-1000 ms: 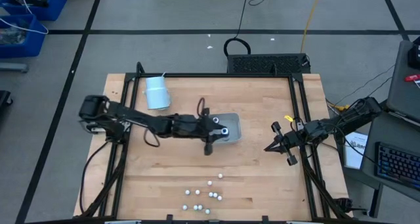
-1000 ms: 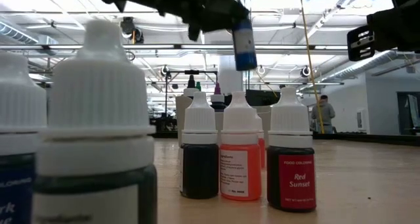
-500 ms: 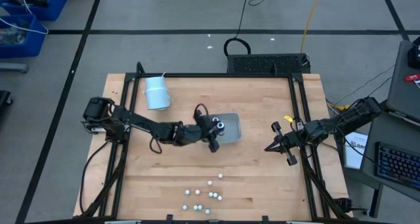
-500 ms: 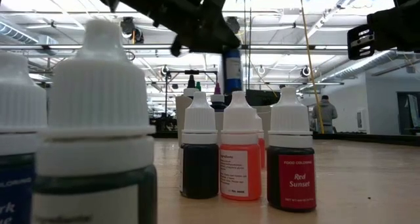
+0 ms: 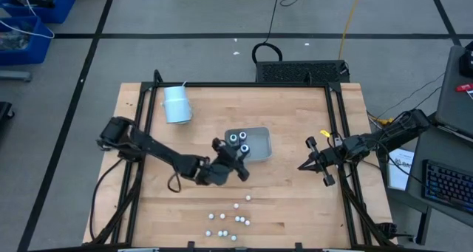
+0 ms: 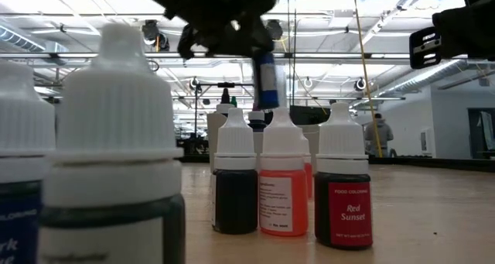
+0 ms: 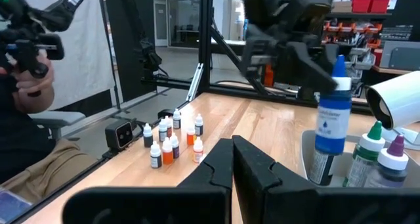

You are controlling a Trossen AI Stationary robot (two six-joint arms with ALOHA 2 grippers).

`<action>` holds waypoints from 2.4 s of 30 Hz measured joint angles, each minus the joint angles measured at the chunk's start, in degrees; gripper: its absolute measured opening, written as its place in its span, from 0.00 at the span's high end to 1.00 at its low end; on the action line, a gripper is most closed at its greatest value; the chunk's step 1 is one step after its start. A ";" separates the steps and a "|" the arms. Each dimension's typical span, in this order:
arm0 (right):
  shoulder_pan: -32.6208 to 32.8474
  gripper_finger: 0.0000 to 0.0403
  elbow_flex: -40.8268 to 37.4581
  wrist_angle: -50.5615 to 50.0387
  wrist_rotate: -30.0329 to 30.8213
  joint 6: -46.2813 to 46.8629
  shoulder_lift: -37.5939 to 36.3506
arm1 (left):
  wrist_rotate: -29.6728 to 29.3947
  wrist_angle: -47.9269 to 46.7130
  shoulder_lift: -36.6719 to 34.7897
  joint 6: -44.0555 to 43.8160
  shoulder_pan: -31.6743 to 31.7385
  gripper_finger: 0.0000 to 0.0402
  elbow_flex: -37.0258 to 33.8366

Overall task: Pick & Place food coloring
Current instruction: Put the large blue food coloring bottle into the bin

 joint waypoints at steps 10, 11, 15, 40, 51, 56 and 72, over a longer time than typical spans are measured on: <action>0.00 1.00 0.00 0.14 -0.02 0.20 0.07 | -14.33 -18.25 12.20 0.73 -2.53 0.70 18.84; -0.01 1.00 0.01 0.10 -0.02 0.20 0.10 | -14.90 -19.53 12.87 -0.66 -2.71 0.70 20.10; -0.01 1.00 0.00 0.36 -0.04 0.20 0.09 | -15.55 -22.57 13.66 -4.83 -3.46 0.70 21.12; -0.01 1.00 0.01 0.52 -0.04 -0.22 0.15 | -15.60 -34.23 15.96 -20.50 -0.73 0.70 20.61; 0.00 1.00 -0.01 0.90 -0.05 -0.22 0.17 | -14.60 -35.12 16.20 -23.91 -0.18 0.70 20.36; 0.01 1.00 -0.01 0.91 -0.04 -0.22 0.17 | -13.93 -34.92 16.20 -27.09 0.68 0.70 17.48; 0.01 1.00 0.01 0.94 -0.04 -0.66 0.19 | -12.87 -31.32 16.03 -28.24 1.80 0.70 13.97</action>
